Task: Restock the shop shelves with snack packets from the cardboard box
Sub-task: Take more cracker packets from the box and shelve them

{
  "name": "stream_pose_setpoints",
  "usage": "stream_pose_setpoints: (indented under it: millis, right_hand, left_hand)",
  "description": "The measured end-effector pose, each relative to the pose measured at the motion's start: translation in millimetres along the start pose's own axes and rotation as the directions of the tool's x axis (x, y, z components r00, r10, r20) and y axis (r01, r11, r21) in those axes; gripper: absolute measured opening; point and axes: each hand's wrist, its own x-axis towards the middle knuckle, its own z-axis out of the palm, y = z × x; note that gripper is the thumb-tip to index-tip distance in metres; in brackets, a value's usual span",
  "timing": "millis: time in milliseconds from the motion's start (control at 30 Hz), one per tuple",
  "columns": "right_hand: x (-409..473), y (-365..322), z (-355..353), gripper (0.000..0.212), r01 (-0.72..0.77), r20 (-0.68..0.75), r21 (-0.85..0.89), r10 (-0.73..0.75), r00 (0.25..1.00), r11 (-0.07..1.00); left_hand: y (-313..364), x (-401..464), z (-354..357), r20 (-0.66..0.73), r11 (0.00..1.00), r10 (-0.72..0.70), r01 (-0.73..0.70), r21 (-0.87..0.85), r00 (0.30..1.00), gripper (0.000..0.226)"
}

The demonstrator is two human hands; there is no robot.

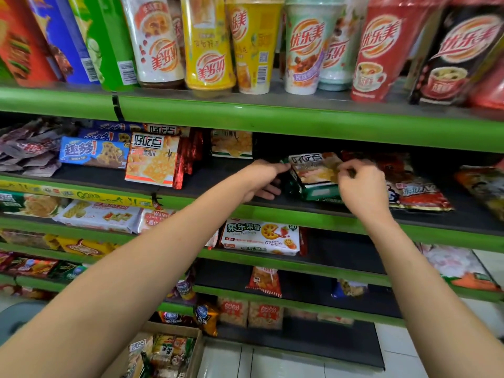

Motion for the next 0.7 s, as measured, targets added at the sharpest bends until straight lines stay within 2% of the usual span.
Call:
stream_pose_setpoints:
  millis: [133,300,467,567,700]
  right_hand:
    - [8,21,4,0.028,-0.115,0.048,-0.071,0.119,0.992,0.991]
    - [9,13,5,0.033,-0.181,0.057,-0.090,0.187,0.981,0.979]
    - [-3,-13,19,0.037,-0.089,0.114,-0.023,0.091,0.989,0.996]
    - [-8,-34,33,0.043,-0.070,0.152,0.112,0.053,0.987,0.991]
    - [-13,-66,62,0.035,0.006,0.169,0.304,-0.060,0.984,0.953]
  left_hand:
    - [2,-1,9,0.025,0.999,-0.009,0.008,0.035,1.000,0.046]
    - [3,-5,12,0.061,0.997,-0.034,0.037,-0.063,0.998,0.050]
    - [-1,-7,-2,0.050,0.977,0.001,0.009,-0.214,0.999,0.054]
    - [-7,-11,-34,0.013,0.960,-0.003,0.006,-0.280,1.000,0.041]
    - [-24,-13,-83,-0.087,0.924,0.033,-0.063,-0.377,0.996,0.037]
